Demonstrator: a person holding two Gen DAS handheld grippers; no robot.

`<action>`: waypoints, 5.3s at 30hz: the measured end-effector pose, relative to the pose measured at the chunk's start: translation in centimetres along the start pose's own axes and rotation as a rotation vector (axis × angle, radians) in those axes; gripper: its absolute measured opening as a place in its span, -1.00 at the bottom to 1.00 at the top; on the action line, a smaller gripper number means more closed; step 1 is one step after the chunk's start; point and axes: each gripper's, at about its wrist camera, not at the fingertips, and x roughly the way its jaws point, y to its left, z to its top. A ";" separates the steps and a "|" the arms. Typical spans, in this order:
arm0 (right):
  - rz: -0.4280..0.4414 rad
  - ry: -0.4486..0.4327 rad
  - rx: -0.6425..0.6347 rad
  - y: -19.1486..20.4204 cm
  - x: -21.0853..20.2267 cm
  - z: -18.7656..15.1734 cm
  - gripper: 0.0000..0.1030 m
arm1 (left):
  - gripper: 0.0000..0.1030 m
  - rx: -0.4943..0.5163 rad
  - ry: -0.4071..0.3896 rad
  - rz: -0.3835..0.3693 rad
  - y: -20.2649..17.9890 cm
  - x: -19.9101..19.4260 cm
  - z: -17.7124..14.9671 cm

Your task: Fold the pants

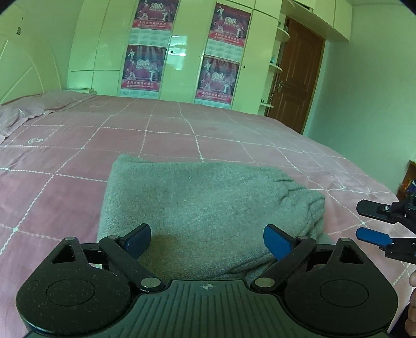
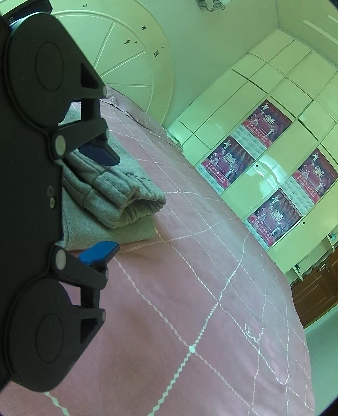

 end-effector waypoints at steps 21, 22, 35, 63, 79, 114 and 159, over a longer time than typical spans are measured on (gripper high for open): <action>-0.057 0.182 0.278 1.4 8.7 -0.6 0.16 | 0.81 -0.046 0.099 0.043 9.1 -3.2 -4.3; -0.069 0.185 0.266 1.6 8.8 -0.5 0.05 | 0.81 -0.028 0.103 0.038 8.8 -2.9 -4.3; -0.053 0.199 0.093 6.1 9.0 0.7 -0.38 | 0.88 -0.014 0.090 0.205 8.5 -0.9 -5.0; -0.043 0.178 0.317 -1.5 5.9 -0.4 -0.28 | 0.94 -0.071 0.059 0.217 9.6 -1.6 -5.6; 0.009 0.167 0.207 -3.7 4.6 0.9 0.42 | 0.94 -0.388 0.081 -0.080 13.5 -0.1 -1.5; 0.179 0.509 0.062 -0.3 12.2 5.2 -0.19 | -0.50 -0.541 0.339 -0.479 13.1 16.4 2.1; 0.002 0.147 -0.014 -3.1 13.5 9.4 0.89 | 1.00 -0.267 0.125 -0.086 18.5 13.1 6.6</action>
